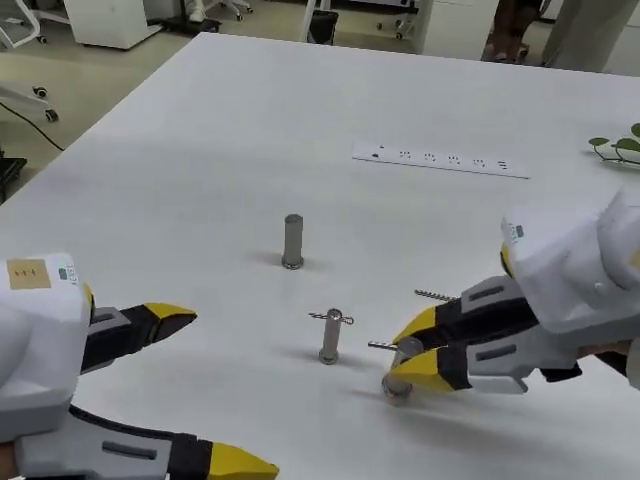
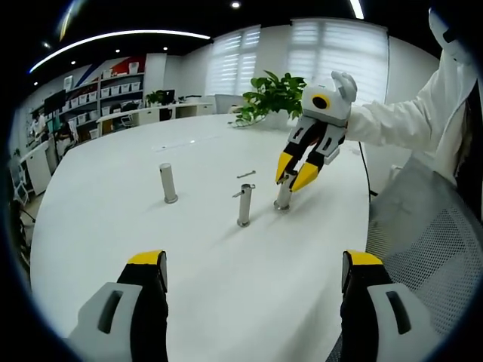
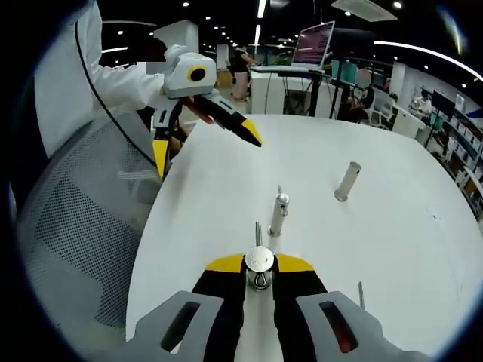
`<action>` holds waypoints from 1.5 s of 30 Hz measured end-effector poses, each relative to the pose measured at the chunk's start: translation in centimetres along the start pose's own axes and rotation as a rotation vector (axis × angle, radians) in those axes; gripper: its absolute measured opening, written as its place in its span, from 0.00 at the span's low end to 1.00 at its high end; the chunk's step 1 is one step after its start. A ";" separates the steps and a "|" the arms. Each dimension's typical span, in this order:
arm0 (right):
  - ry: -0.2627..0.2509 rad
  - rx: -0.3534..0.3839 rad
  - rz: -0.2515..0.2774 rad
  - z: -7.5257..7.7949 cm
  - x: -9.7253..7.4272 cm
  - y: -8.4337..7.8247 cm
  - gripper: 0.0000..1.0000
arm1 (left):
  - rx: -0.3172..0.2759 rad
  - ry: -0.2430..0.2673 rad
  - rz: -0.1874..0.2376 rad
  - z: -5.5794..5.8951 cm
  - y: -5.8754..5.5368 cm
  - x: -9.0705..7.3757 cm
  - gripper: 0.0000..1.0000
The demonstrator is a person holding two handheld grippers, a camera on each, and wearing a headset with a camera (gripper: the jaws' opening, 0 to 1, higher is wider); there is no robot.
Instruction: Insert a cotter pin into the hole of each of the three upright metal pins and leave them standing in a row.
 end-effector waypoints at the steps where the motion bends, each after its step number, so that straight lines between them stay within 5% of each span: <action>1: 0.012 -0.006 0.001 0.3 -0.1 0.0 0.08 | 0.006 -0.002 -0.007 0.0 0.0 0.0 0.95; 6: 0.029 -0.052 -0.021 1.6 -0.3 -0.3 0.08 | 0.004 -0.003 -0.018 0.0 0.0 0.0 0.94; 11: 0.054 -0.054 -0.008 1.8 0.0 -0.2 0.08 | -0.060 0.018 -0.023 0.0 -0.4 0.1 0.94; 21: 0.074 -0.076 -0.014 1.8 0.8 -0.4 0.08 | -0.068 0.025 -0.020 0.3 -0.9 -0.1 0.92; 24: 0.077 -0.019 -0.007 1.9 1.0 -0.3 0.08 | -0.079 0.031 -0.017 0.2 -0.8 -0.1 0.92; 33: 0.088 0.002 0.011 2.1 0.8 -0.3 0.09 | -0.083 0.022 -0.017 0.7 -0.8 -0.2 0.93; 34: 0.090 0.002 0.012 2.0 0.8 -0.3 0.09 | -0.098 0.029 0.008 0.6 -0.5 -0.1 0.94; 45: 0.026 0.039 0.028 2.1 0.1 0.0 0.19 | -0.086 0.031 0.027 0.6 0.2 -0.3 0.94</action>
Point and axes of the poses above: the centre of the closed fingertips' face, and the gripper's own axes: x roughly forward along the fingers, z roughly to its right, y roughly out of its top, the point moved 3 cm from there along -x, roughly backward along the fingers, and after that the axes turned 10 degrees about x, right-handed, at the moved point
